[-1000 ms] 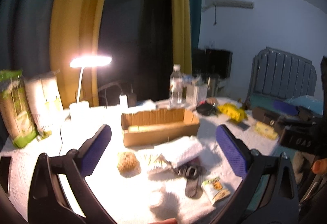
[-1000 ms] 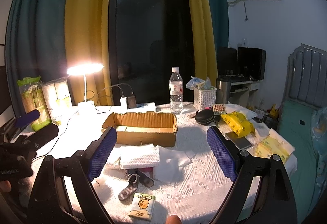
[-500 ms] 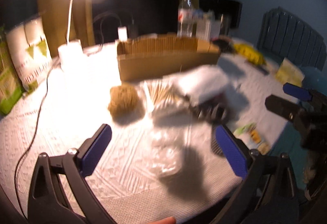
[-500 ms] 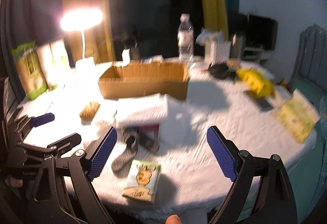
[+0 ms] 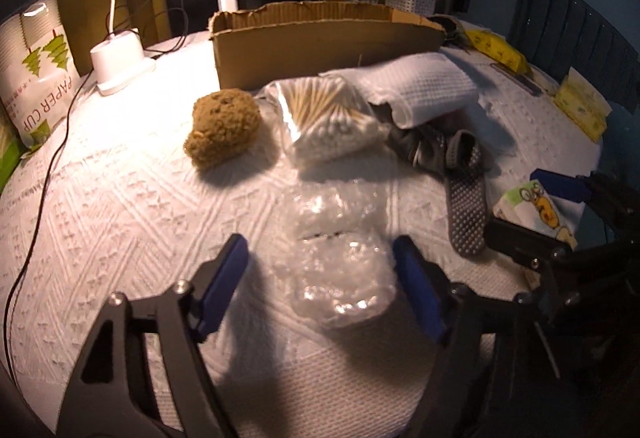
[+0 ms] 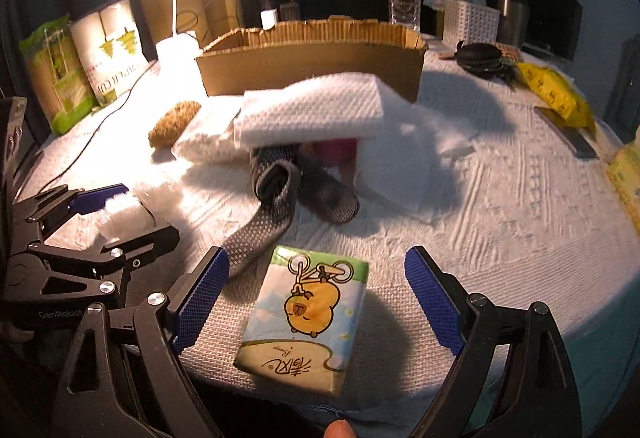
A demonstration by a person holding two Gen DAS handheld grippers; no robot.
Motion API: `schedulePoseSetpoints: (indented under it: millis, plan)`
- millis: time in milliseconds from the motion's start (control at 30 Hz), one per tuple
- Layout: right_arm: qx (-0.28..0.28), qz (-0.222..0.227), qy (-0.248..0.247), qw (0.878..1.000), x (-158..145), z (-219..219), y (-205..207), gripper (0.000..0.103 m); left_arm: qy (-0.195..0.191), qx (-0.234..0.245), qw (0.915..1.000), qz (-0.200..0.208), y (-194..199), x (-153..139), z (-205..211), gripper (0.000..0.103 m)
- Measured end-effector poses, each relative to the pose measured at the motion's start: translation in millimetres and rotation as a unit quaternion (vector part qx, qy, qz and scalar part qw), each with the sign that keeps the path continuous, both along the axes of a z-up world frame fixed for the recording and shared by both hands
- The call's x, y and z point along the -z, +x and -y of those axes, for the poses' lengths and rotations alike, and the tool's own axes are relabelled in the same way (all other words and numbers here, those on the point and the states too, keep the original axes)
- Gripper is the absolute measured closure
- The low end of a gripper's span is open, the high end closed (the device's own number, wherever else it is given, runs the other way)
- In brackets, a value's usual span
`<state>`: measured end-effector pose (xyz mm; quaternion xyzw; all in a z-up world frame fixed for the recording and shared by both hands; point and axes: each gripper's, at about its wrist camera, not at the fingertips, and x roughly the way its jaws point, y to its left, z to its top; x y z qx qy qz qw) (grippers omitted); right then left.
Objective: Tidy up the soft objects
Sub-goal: 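Grasp the bubble wrap bag with the left tool while the right tool grasps the tissue pack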
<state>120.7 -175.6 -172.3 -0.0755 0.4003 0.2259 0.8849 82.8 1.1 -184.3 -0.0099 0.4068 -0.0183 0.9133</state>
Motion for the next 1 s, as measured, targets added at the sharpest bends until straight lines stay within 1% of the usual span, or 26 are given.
schedulePoseSetpoints:
  millis: [33, 67, 100, 133, 167, 267, 367, 567, 667, 767, 1000]
  plan:
    - [0.0, -0.002, -0.004, 1.0, 2, -1, 0, 0.015, -0.003, 0.002, 1.0, 0.002, 0, -1, -1, 0.05]
    - [-0.001, 0.0, -0.009, 1.0, 3, -2, 0, 0.024, -0.012, 0.004, 0.9999, 0.004, -1, -2, -2, 0.054]
    - [-0.002, 0.005, -0.012, 1.0, 3, -1, 0, 0.027, -0.014, 0.003, 0.9999, 0.004, -1, -3, -4, 0.057]
    - [-0.005, 0.005, -0.012, 1.0, 2, -1, 0, 0.039, -0.014, 0.006, 0.9999, 0.005, -1, -4, -4, 0.061]
    - [-0.006, 0.004, -0.01, 1.0, 2, 0, 0, 0.048, -0.016, 0.009, 0.9998, 0.006, -1, -4, -3, 0.061]
    - [-0.009, 0.002, -0.01, 1.0, 0, 3, 1, 0.048, -0.016, 0.016, 0.9996, 0.015, -3, -10, 0, 0.062]
    - [-0.011, 0.013, -0.009, 1.0, -10, 5, 0, 0.049, -0.017, 0.021, 0.9992, 0.029, -4, -22, 1, 0.062]
    - [-0.005, 0.04, -0.001, 0.999, -44, 11, 9, 0.049, -0.059, 0.031, 0.9962, 0.056, 0, -54, -6, 0.062]
    - [-0.004, 0.05, 0.003, 0.999, -58, 11, 17, 0.049, -0.069, 0.032, 0.9952, 0.062, 7, -69, -10, 0.062]
    - [-0.008, 0.058, 0.007, 0.998, -72, 8, 28, 0.049, -0.069, 0.029, 0.9948, 0.069, 15, -82, -17, 0.062]
    - [-0.024, 0.072, 0.014, 0.997, -94, -3, 59, 0.049, -0.075, 0.021, 0.9935, 0.082, 42, -104, -34, 0.062]
